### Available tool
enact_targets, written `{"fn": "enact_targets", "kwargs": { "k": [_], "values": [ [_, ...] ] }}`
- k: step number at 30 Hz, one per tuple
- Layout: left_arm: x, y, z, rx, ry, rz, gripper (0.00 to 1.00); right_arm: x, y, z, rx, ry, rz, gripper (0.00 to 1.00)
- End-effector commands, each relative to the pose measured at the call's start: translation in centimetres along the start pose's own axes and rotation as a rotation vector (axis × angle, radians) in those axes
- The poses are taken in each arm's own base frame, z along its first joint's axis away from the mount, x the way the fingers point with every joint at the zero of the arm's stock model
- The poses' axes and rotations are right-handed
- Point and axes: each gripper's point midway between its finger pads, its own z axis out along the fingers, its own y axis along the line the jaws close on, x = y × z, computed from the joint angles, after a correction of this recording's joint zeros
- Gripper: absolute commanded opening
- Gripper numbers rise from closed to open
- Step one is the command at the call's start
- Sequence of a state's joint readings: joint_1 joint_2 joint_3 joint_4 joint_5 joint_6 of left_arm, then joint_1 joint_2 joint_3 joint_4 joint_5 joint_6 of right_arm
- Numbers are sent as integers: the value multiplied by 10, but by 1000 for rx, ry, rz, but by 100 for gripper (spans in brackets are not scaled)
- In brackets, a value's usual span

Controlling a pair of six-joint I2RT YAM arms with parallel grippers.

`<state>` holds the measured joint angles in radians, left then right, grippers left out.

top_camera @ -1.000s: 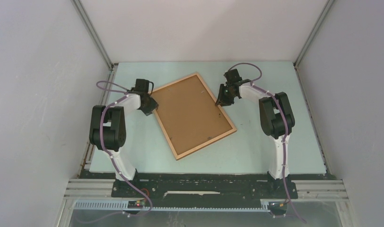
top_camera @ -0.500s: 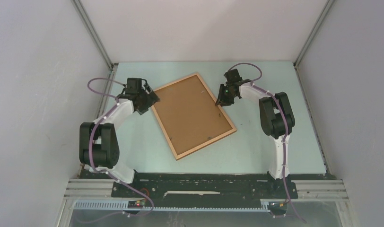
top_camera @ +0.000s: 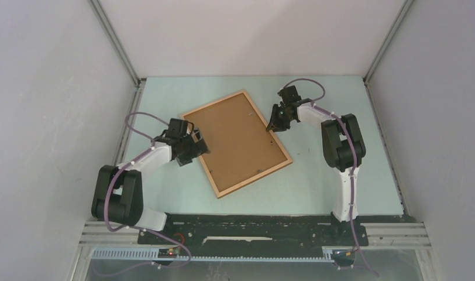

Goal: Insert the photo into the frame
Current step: Adjust the photo frame at the center of the board.

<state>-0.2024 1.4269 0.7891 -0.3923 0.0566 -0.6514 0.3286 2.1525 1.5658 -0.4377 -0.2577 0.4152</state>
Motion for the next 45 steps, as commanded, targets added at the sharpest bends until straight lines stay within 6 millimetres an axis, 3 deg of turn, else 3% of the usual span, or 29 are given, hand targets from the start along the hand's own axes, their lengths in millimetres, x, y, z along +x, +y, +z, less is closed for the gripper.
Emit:
{"fn": "enact_targets", "kwargs": {
  "k": [1, 4, 7, 11, 14, 19, 23, 26, 30, 35, 38, 40, 42, 45],
  "values": [
    [4, -39, 7, 168, 26, 9, 91, -1, 8, -6, -44, -7, 37, 3],
    [7, -54, 18, 201, 70, -4, 90, -1, 11, -8, -70, -13, 38, 5],
    [-2, -68, 22, 223, 70, -7, 89, 3, 13, -10, -93, -8, 49, 6],
    [-33, -87, 20, 221, 27, 22, 89, 17, 18, -12, -137, 15, 92, 6],
    [-46, -105, 23, 261, 37, 23, 89, 30, 25, -19, -171, 33, 128, 6],
    [-54, -132, 36, 340, 67, -6, 89, 73, 43, -34, -230, 62, 159, 7],
    [-59, -146, 45, 374, 86, 7, 89, 130, 60, -42, -250, 90, 132, 9],
    [-62, -160, 55, 411, 126, 21, 89, 169, 75, -44, -245, 94, 98, 17],
    [-64, -180, 71, 459, 194, 38, 89, 204, 105, -41, -260, 70, 17, 30],
    [-71, -208, 83, 511, 224, 62, 90, 225, 138, -46, -316, 46, -65, 47],
    [-77, -213, 77, 486, 196, 132, 91, 231, 150, -49, -365, 45, -112, 54],
    [-91, -203, 67, 405, 129, 211, 93, 233, 154, -51, -383, 40, -146, 59],
    [-108, -186, 51, 290, 71, 272, 95, 231, 156, -54, -389, 26, -175, 64],
    [-132, -178, 13, 230, -3, 305, 96, 224, 152, -61, -372, -4, -197, 72]
  ]
}}
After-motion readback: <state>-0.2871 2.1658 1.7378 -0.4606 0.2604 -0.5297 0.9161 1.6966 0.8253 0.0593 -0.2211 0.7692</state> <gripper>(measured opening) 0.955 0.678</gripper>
